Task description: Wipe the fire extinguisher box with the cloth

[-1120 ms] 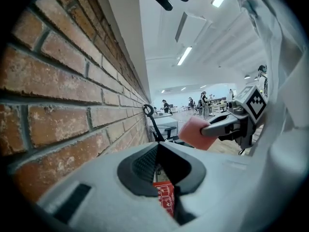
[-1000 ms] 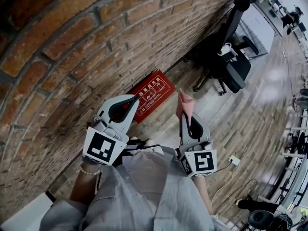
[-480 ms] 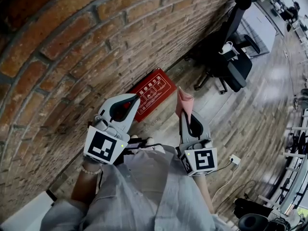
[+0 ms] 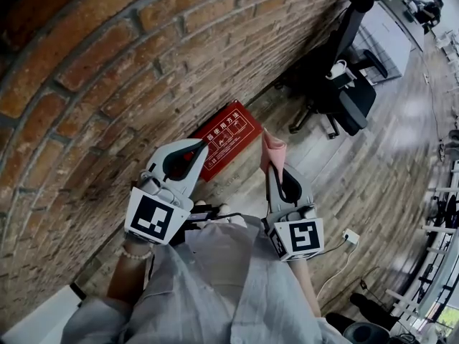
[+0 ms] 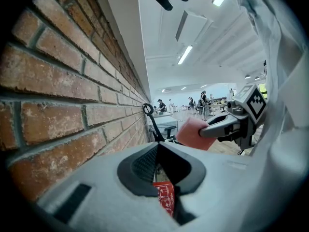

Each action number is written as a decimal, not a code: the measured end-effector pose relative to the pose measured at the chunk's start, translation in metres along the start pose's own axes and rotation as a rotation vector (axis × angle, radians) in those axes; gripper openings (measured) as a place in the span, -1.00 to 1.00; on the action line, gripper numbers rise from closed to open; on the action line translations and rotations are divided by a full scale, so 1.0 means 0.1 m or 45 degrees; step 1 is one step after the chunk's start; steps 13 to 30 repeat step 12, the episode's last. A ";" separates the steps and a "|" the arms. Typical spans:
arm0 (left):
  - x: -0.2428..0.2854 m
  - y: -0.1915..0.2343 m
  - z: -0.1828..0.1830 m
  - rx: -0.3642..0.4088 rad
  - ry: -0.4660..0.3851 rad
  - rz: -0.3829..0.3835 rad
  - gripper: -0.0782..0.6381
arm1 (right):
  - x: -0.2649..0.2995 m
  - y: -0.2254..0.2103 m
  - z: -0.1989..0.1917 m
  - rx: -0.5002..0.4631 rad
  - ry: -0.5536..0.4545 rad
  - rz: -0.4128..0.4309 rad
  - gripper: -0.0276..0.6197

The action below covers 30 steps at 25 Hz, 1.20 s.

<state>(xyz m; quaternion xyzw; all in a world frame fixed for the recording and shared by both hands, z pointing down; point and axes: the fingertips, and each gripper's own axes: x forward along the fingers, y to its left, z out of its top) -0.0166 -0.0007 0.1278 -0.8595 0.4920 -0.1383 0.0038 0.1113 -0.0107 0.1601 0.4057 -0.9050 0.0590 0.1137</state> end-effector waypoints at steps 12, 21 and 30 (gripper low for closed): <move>0.03 -0.01 0.03 0.003 0.002 -0.001 -0.78 | -0.01 -0.03 0.02 0.002 0.003 0.000 -0.83; 0.03 -0.01 0.03 0.003 0.002 -0.001 -0.78 | -0.01 -0.03 0.02 0.002 0.003 0.000 -0.83; 0.03 -0.01 0.03 0.003 0.002 -0.001 -0.78 | -0.01 -0.03 0.02 0.002 0.003 0.000 -0.83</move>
